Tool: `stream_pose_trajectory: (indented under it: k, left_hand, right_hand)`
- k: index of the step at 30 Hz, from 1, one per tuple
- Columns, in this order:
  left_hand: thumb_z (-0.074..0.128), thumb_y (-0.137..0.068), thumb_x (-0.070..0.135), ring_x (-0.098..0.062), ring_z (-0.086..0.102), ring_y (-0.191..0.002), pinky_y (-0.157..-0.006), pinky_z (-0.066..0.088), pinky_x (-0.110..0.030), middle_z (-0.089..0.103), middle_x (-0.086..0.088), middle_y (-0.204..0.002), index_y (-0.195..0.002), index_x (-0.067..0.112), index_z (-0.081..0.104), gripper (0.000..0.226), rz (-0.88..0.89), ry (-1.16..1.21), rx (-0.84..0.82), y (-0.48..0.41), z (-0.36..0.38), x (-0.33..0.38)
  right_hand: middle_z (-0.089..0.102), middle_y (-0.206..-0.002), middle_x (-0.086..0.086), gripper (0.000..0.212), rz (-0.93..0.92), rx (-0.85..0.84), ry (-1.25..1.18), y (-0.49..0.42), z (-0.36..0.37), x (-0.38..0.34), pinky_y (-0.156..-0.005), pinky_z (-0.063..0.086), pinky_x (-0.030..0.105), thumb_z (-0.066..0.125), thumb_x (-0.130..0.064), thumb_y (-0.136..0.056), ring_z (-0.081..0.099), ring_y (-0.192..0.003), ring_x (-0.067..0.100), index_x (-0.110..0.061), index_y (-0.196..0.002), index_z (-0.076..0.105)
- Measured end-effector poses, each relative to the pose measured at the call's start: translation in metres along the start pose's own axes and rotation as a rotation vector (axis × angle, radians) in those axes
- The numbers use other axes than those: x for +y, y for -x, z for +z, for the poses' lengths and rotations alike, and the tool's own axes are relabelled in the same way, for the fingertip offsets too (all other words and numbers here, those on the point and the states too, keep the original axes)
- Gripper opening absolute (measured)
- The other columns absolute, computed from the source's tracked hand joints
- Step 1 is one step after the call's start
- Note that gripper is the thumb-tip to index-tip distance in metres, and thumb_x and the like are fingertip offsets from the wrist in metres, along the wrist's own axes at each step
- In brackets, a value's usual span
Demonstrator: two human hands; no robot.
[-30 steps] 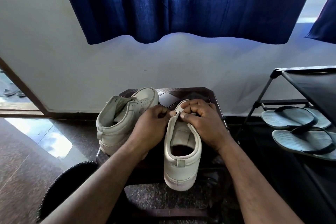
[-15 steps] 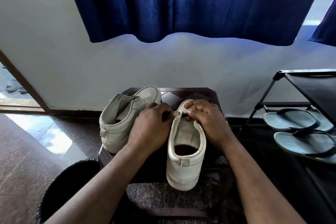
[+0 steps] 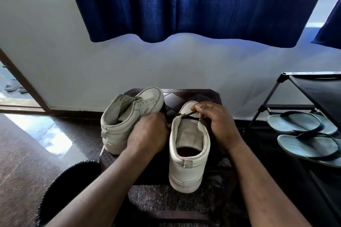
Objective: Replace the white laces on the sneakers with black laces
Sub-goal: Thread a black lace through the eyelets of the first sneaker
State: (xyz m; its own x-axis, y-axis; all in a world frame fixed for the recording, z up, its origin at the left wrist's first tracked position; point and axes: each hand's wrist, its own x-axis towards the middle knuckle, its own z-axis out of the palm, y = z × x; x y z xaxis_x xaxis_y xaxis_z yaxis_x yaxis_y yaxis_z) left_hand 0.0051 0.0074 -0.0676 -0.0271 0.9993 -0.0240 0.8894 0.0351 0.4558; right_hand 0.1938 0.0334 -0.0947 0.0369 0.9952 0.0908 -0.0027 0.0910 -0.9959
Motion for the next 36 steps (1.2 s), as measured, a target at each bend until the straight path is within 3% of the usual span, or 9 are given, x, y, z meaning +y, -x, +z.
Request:
stream_pose_trajectory:
  k: [4,6,10,17,20,23,26,30,36]
  left_hand:
    - [0.054,-0.1,0.03,-0.027,0.062,-0.087,-0.073,0.049,-0.037,0.069,-0.001,-0.104,-0.101,0.026,0.067,0.014,0.095,-0.073,0.102,0.004,-0.003,0.003]
    - [0.064,-0.097,0.034,-0.019,0.066,-0.09,-0.078,0.053,-0.038,0.07,0.008,-0.097,-0.094,0.031,0.068,0.005,0.153,0.151,0.16,-0.001,-0.003,0.001]
    - [0.07,-0.096,0.038,-0.005,0.068,-0.083,-0.081,0.057,-0.034,0.074,0.014,-0.087,-0.091,0.031,0.074,0.01,0.09,0.477,-0.007,-0.005,0.001,0.002]
    - [0.068,-0.098,0.026,-0.005,0.068,-0.086,-0.077,0.053,-0.025,0.075,0.013,-0.089,-0.09,0.025,0.075,0.011,0.031,0.499,-0.026,-0.01,0.004,0.004]
    - [0.065,-0.099,0.025,-0.009,0.066,-0.082,-0.064,0.044,-0.013,0.074,0.01,-0.086,-0.088,0.022,0.073,0.014,-0.02,0.423,-0.047,-0.01,0.003,0.003]
    - [0.059,-0.099,0.021,-0.028,0.068,-0.1,-0.076,0.047,-0.026,0.076,-0.009,-0.105,-0.102,0.01,0.073,0.018,-0.09,0.227,-0.076,-0.006,0.004,0.001]
    - [0.052,-0.101,0.022,-0.032,0.063,-0.098,-0.08,0.044,-0.034,0.074,-0.011,-0.109,-0.1,0.011,0.065,0.017,-0.05,0.169,0.021,-0.001,0.006,0.002]
    - [0.059,-0.102,0.033,-0.023,0.064,-0.092,-0.081,0.051,-0.04,0.072,0.003,-0.098,-0.098,0.021,0.063,0.014,0.08,0.356,0.16,-0.004,0.007,0.004]
    - [0.069,-0.098,0.041,-0.008,0.061,-0.076,-0.075,0.051,-0.031,0.073,0.003,-0.086,-0.093,0.021,0.071,0.021,0.039,0.592,-0.03,-0.006,0.009,0.005]
  right_hand:
    - [0.055,-0.064,-0.007,0.036,-0.026,0.038,-0.13,0.002,-0.002,-0.005,-0.061,0.04,0.023,0.062,-0.023,-0.095,0.047,-0.061,0.005,0.012,-0.09,0.068]
    - [0.059,-0.066,-0.011,0.033,-0.042,0.037,-0.158,0.002,-0.001,-0.01,-0.067,0.041,0.023,0.06,-0.028,-0.091,0.05,-0.065,0.003,0.002,-0.087,0.072]
    - [0.064,-0.072,-0.01,0.028,-0.071,0.015,-0.127,0.001,0.001,-0.013,-0.074,0.041,0.022,0.059,-0.031,-0.088,0.053,-0.072,0.001,-0.009,-0.086,0.076]
    - [0.058,-0.069,-0.013,0.029,-0.069,0.02,-0.036,0.004,-0.001,-0.015,-0.075,0.041,0.025,0.062,-0.039,-0.09,0.053,-0.07,0.002,-0.014,-0.086,0.078]
    - [0.058,-0.069,-0.008,0.026,-0.042,0.04,-0.17,0.004,-0.002,-0.017,-0.071,0.038,0.026,0.066,-0.037,-0.088,0.048,-0.067,0.006,-0.016,-0.082,0.08]
    - [0.06,-0.072,0.0,0.022,-0.018,0.07,-0.388,0.006,-0.001,-0.025,-0.061,0.044,0.016,0.07,-0.023,-0.089,0.05,-0.059,0.003,-0.014,-0.073,0.08]
    - [0.055,-0.067,-0.002,0.023,-0.027,0.072,-0.429,0.007,-0.002,-0.028,-0.057,0.043,0.014,0.065,-0.024,-0.087,0.049,-0.057,0.003,-0.013,-0.073,0.079]
    - [0.054,-0.064,-0.005,0.024,-0.042,0.092,-0.381,0.005,-0.003,-0.026,-0.057,0.039,0.014,0.059,-0.016,-0.099,0.045,-0.059,0.005,-0.007,-0.082,0.074]
    - [0.066,-0.075,-0.003,0.023,-0.065,0.065,-0.3,0.002,-0.001,-0.022,-0.068,0.039,0.022,0.068,-0.028,-0.091,0.049,-0.069,0.007,-0.017,-0.074,0.079]
